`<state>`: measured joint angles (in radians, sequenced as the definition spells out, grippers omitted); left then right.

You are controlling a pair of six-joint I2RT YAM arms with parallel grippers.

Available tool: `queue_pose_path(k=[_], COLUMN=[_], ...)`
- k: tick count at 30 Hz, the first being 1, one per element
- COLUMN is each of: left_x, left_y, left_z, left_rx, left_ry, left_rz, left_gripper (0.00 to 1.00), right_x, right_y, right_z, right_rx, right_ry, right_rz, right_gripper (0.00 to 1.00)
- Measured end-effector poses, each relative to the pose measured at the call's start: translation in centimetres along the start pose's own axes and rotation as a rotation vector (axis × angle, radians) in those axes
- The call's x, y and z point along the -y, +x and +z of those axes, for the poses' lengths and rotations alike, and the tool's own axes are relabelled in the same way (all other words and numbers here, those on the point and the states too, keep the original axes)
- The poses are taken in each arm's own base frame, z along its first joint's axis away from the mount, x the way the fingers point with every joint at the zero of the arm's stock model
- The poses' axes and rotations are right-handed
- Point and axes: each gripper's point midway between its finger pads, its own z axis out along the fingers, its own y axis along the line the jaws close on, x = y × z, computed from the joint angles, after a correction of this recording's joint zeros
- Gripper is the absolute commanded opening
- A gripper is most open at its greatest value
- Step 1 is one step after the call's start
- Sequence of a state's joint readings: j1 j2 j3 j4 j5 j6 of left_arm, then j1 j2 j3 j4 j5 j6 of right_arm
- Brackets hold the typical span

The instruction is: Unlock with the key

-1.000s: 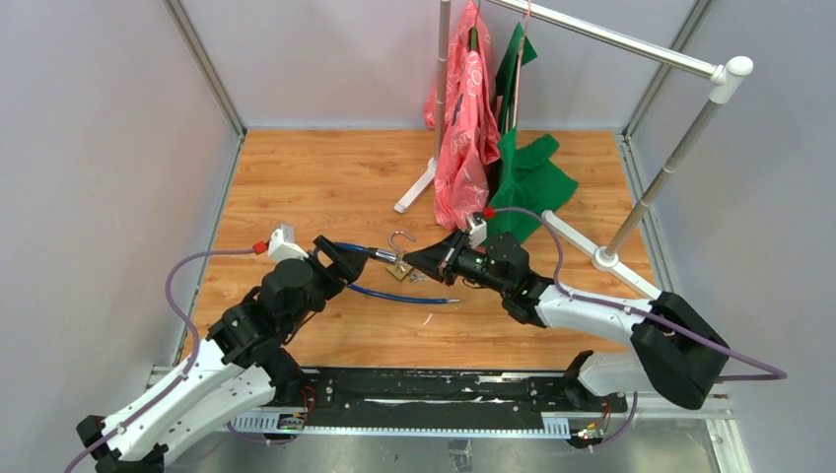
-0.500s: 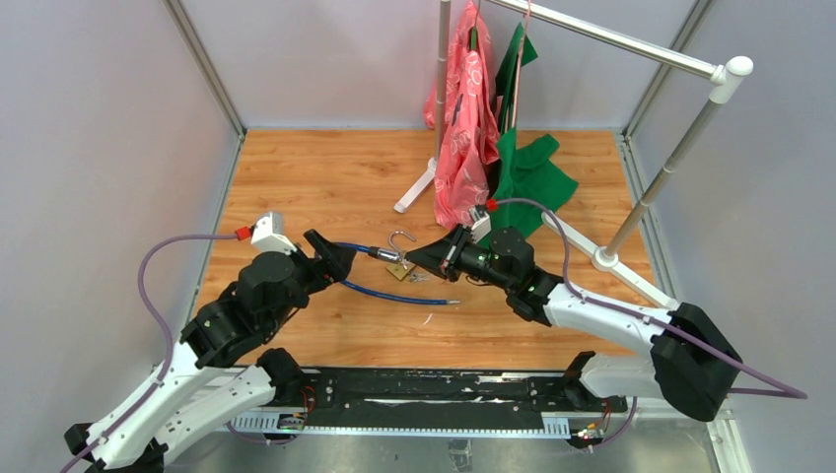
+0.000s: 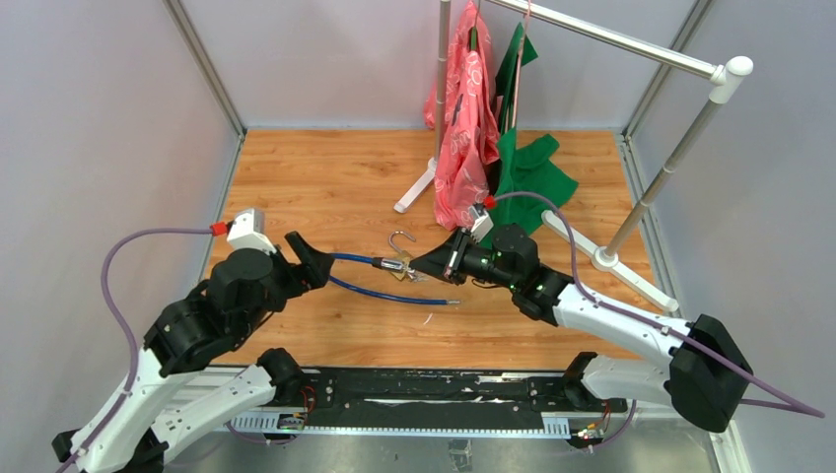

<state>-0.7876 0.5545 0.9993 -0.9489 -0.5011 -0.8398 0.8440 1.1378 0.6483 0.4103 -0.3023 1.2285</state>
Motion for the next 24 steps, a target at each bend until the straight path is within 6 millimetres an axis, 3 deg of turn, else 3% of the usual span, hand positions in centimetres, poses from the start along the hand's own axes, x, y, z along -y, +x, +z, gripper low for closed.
queue_pose_path(k=[10,24], left_x=[0.3,0.0], left_y=[-5.1,-6.1], left_z=[-4.5,-5.7], left_rx=[0.090,0.109], left_ry=[0.037,0.036], left_rz=[0.047,0.070], left_gripper=[0.87,0.84], right_x=[0.2,1.2], right_y=[1.8,6.9], right_z=[-0.4,-1.5], right_rx=[-0.067,-0.237], right_ry=[0.022,0.064], right_rz=[-0.072,-0.198], right_gripper=[0.00,0.00])
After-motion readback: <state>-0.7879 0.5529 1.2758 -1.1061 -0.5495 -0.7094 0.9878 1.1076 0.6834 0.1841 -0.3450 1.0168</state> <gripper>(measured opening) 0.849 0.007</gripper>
